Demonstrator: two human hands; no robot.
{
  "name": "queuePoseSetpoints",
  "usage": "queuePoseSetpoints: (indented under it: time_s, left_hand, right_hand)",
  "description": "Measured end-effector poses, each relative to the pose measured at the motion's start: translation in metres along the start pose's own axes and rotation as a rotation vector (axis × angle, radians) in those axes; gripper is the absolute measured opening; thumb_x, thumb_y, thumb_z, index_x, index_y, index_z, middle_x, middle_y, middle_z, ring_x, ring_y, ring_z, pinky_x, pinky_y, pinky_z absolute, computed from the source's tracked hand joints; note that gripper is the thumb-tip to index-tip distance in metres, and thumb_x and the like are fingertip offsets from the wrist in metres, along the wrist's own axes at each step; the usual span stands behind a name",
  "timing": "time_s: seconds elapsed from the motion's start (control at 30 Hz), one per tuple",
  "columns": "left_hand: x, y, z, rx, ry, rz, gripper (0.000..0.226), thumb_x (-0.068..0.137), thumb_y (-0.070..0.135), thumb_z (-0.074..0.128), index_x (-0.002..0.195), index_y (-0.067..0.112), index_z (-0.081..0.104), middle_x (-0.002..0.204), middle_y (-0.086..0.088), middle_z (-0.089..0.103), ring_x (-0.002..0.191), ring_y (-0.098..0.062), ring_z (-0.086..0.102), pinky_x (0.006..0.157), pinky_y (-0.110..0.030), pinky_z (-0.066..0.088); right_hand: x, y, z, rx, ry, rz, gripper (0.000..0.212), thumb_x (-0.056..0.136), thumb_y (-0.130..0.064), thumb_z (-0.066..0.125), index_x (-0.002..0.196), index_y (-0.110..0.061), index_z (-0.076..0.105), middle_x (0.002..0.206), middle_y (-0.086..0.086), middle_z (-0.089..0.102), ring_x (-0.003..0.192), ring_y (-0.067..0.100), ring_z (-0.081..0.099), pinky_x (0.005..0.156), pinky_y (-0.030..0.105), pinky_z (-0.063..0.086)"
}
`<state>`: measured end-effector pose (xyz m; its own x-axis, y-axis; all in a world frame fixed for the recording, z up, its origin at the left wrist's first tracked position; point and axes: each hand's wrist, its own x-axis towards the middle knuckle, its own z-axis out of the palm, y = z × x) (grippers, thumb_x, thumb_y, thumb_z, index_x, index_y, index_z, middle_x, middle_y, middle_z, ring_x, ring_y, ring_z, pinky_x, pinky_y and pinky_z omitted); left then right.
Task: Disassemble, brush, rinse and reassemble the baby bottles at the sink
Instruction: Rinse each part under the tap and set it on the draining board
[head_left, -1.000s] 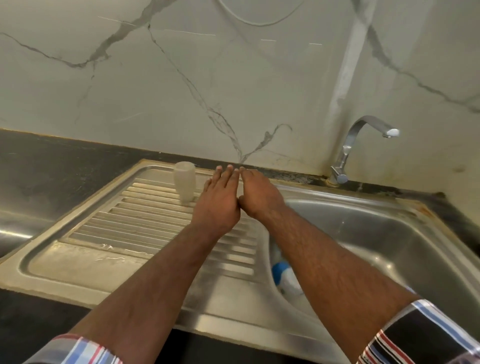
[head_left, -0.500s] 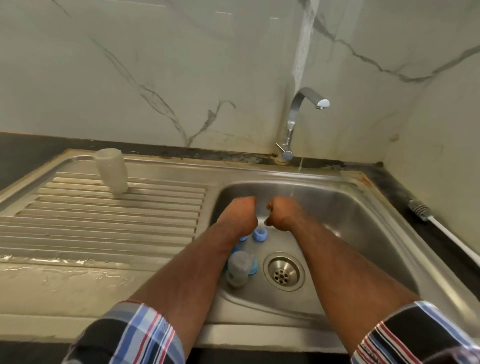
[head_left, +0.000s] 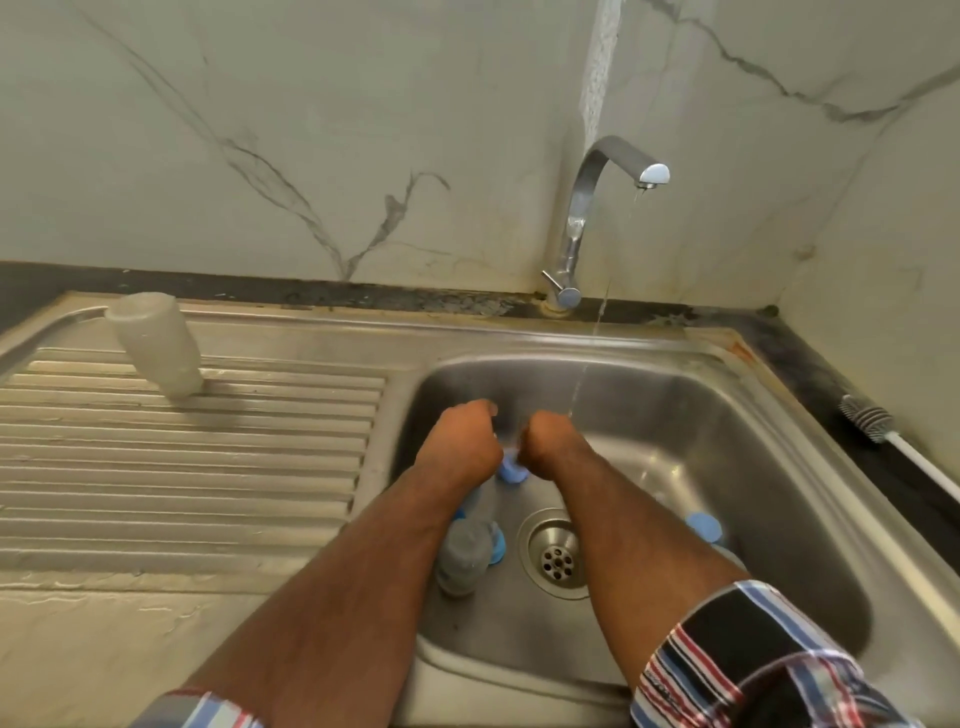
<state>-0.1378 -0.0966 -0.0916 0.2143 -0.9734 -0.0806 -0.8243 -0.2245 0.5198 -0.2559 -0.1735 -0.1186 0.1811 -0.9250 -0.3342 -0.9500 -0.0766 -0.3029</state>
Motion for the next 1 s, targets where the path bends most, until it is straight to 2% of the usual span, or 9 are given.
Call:
queuePoseSetpoints:
  time_s: [0.1,0.17,0.3,0.37,0.47,0.7,0.8,0.9,1.0]
  left_hand:
    - [0.001,0.004,0.000,-0.046,0.009,0.024,0.053,0.101,0.019,0.058,0.152,0.016,0.045,0.152,-0.008,0.051,0.139,-0.025,0.048,0.115,-0.032,0.035]
    - [0.002,0.013,-0.001,-0.129,-0.001,0.026,0.056,0.099,0.022,0.061,0.152,0.014,0.045,0.152,-0.008,0.051,0.139,-0.026,0.048,0.115,-0.033,0.035]
    - [0.000,0.048,0.004,-0.627,-0.054,-0.057,0.066,0.096,0.024,0.066,0.155,0.015,0.038,0.145,-0.011,0.056,0.129,-0.030,0.058,0.108,-0.046,0.049]
    - [-0.003,0.065,0.012,-0.923,-0.072,-0.133,0.054,0.099,0.026,0.062,0.150,0.020,0.044,0.134,-0.014,0.064,0.121,-0.033,0.064,0.101,-0.047,0.055]
    - [-0.007,0.083,0.022,-1.214,-0.065,-0.143,0.021,0.104,0.024,0.058,0.121,0.015,0.066,0.113,-0.016,0.074,0.108,-0.031,0.071,0.094,-0.044,0.059]
    - [0.006,0.089,0.024,-1.151,-0.079,-0.004,0.017,0.103,0.014,0.058,0.111,0.010,0.073,0.101,-0.017,0.076,0.093,-0.028,0.074,0.093,-0.046,0.060]
    - [0.016,0.086,0.027,-1.164,0.003,-0.039,0.015,0.100,0.009,0.063,0.108,0.012,0.075,0.100,-0.013,0.077,0.095,-0.025,0.074,0.090,-0.042,0.061]
    - [0.023,0.088,0.027,-1.233,0.090,-0.102,0.015,0.098,0.006,0.065,0.106,0.011,0.076,0.094,-0.013,0.077,0.089,-0.026,0.074,0.084,-0.040,0.062]
    - [0.026,0.091,0.027,-1.286,0.088,-0.137,0.018,0.103,0.012,0.058,0.109,0.012,0.075,0.096,-0.016,0.077,0.086,-0.028,0.073,0.081,-0.039,0.063]
  right_hand:
    - [-0.012,0.015,-0.022,0.680,0.075,0.098,0.018,0.091,-0.008,0.062,0.106,-0.001,0.068,0.100,0.019,0.069,0.081,0.029,0.068,0.069,0.035,0.058]
    - [-0.024,0.025,-0.038,1.107,0.119,0.140,0.007,0.091,-0.002,0.062,0.095,-0.003,0.067,0.091,0.020,0.066,0.069,0.024,0.064,0.067,0.034,0.058]
    - [-0.045,0.040,-0.060,1.445,0.170,0.120,0.006,0.093,-0.001,0.060,0.094,-0.003,0.065,0.082,0.017,0.069,0.070,0.023,0.069,0.071,0.031,0.060]
    - [-0.054,0.044,-0.066,1.486,0.189,0.094,0.008,0.092,0.000,0.061,0.098,0.000,0.066,0.079,0.016,0.070,0.068,0.023,0.070,0.067,0.030,0.060]
    - [-0.061,0.048,-0.070,1.415,0.188,0.021,0.011,0.088,-0.002,0.067,0.097,0.002,0.069,0.081,0.018,0.073,0.071,0.023,0.071,0.069,0.030,0.060]
    - [-0.039,0.054,-0.071,1.321,0.228,-0.054,0.019,0.094,-0.032,0.069,0.102,-0.015,0.074,0.093,0.008,0.077,0.075,0.017,0.072,0.065,0.026,0.058]
    - [-0.031,0.049,-0.068,1.323,0.230,-0.101,0.016,0.096,-0.020,0.067,0.106,-0.009,0.073,0.100,0.010,0.075,0.087,0.020,0.072,0.072,0.028,0.059]
    - [-0.026,0.045,-0.066,1.280,0.281,-0.107,0.026,0.098,-0.013,0.063,0.121,-0.002,0.068,0.112,0.013,0.071,0.104,0.028,0.069,0.087,0.039,0.060]
    - [-0.028,0.044,-0.067,1.254,0.273,-0.132,0.030,0.098,-0.007,0.061,0.128,-0.005,0.065,0.117,0.012,0.069,0.101,0.026,0.069,0.089,0.038,0.059]
